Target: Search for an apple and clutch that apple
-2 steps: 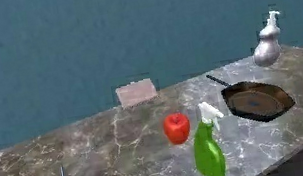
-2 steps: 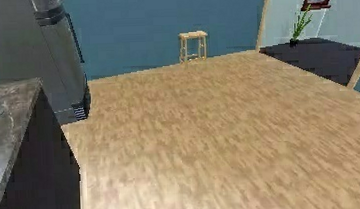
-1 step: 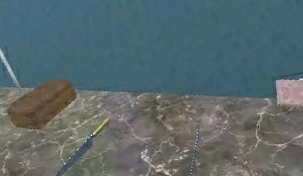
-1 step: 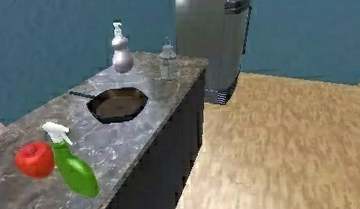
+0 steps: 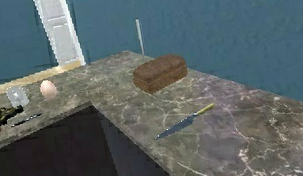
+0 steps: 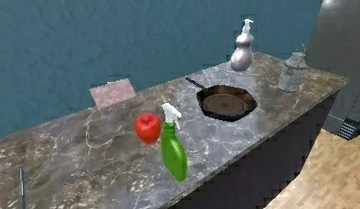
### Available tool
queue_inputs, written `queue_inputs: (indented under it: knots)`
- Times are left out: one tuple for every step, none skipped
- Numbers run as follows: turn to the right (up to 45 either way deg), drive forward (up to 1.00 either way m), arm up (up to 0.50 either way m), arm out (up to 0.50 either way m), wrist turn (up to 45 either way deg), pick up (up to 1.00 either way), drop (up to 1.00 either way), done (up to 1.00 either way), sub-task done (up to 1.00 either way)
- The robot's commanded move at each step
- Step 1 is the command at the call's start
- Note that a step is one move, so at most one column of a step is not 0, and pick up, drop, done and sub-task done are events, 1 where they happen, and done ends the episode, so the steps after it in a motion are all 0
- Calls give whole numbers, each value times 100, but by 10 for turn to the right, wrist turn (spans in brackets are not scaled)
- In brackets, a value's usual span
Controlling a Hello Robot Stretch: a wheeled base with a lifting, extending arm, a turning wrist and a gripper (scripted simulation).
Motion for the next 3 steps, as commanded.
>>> queue_inputs:
  knots:
    - [0, 0, 50, 0, 0, 0, 0, 0, 0]
    - [0, 0, 38, 0, 0, 0, 0, 0, 0]
    - [0, 0, 0, 22, 0, 0, 0, 0, 0]
